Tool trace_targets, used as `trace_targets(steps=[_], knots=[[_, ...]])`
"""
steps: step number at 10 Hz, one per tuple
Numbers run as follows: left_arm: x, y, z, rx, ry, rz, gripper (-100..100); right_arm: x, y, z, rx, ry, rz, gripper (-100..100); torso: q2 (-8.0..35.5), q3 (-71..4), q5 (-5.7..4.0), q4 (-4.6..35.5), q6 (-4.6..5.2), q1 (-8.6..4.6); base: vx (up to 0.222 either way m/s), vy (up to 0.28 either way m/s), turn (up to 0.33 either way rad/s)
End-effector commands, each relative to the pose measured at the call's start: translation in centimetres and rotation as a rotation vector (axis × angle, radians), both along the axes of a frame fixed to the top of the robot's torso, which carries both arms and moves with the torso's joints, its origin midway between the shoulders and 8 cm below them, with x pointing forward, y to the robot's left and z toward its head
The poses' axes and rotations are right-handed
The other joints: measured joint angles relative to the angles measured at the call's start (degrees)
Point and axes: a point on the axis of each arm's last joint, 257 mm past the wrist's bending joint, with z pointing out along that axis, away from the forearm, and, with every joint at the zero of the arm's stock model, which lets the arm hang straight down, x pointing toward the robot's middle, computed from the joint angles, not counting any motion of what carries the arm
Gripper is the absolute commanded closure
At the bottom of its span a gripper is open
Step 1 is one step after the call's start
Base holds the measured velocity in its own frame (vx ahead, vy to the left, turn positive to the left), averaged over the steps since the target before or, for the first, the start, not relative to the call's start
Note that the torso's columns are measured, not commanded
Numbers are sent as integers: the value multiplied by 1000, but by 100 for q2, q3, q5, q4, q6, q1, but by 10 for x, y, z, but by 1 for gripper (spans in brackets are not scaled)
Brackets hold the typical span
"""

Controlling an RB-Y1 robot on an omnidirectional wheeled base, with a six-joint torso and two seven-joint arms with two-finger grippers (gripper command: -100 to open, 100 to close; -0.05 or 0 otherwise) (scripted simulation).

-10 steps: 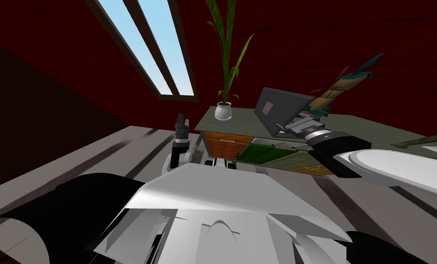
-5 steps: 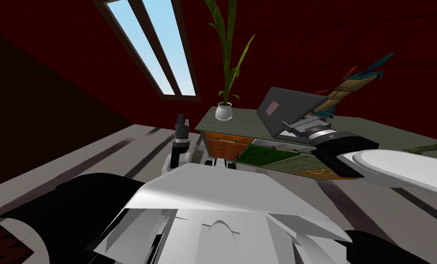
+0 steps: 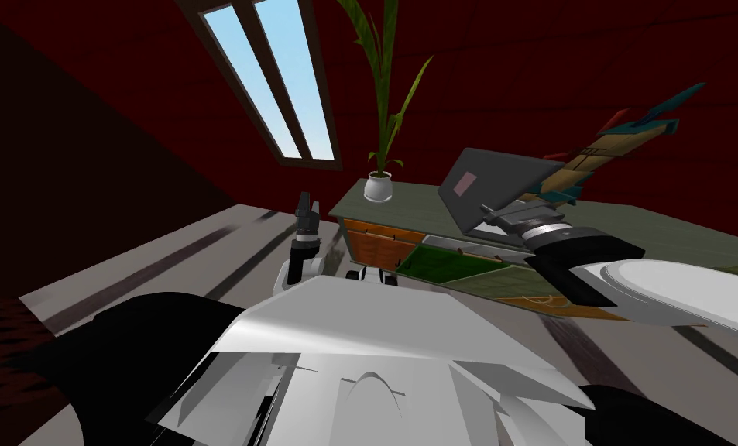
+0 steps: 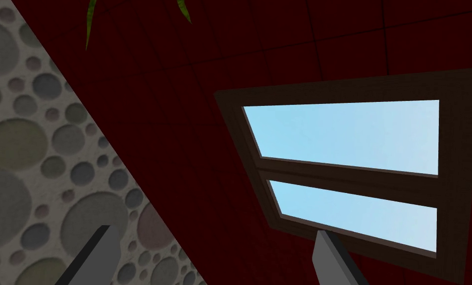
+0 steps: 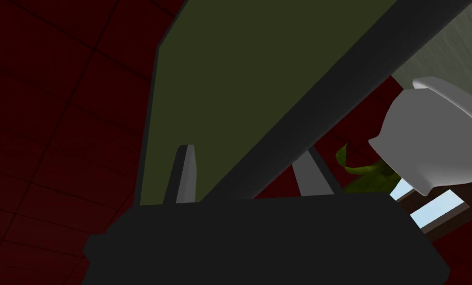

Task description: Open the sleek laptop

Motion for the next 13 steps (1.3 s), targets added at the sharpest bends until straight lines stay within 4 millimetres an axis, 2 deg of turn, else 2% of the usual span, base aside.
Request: trace_targets(steps=[1, 3, 4, 5, 9, 13], knots=[[0, 0, 0, 0, 0, 0, 0, -5, -4, -1, 107, -12, -23, 100, -7, -5, 4, -1, -4, 6, -25, -80, 91], [0, 0, 0, 0, 0, 0, 0, -6, -4, -1, 120, -13, -25, 100, -10, -7, 7, -4, -9, 18, -29, -60, 48], [0, 0, 0, 0, 0, 0, 0, -14, -17, -4, 200, -31, -61, 100, -11, -7, 12, -3, -9, 35, -31, -60, 178], [0, 0, 0, 0, 0, 0, 0, -14, -17, -4, 200, -32, -62, 100, -6, -6, 15, -1, -17, 30, -35, -69, 117], [0, 0, 0, 0, 0, 0, 0, -28, -38, -13, 358, -71, -121, 100, -7, -3, -1, -4, -4, 3, -42, -57, 130], [0, 0, 0, 0, 0, 0, 0, -38, -50, -26, 530, -111, -163, 100, -26, -14, -22, -19, 0, -26, -45, -62, 143]])
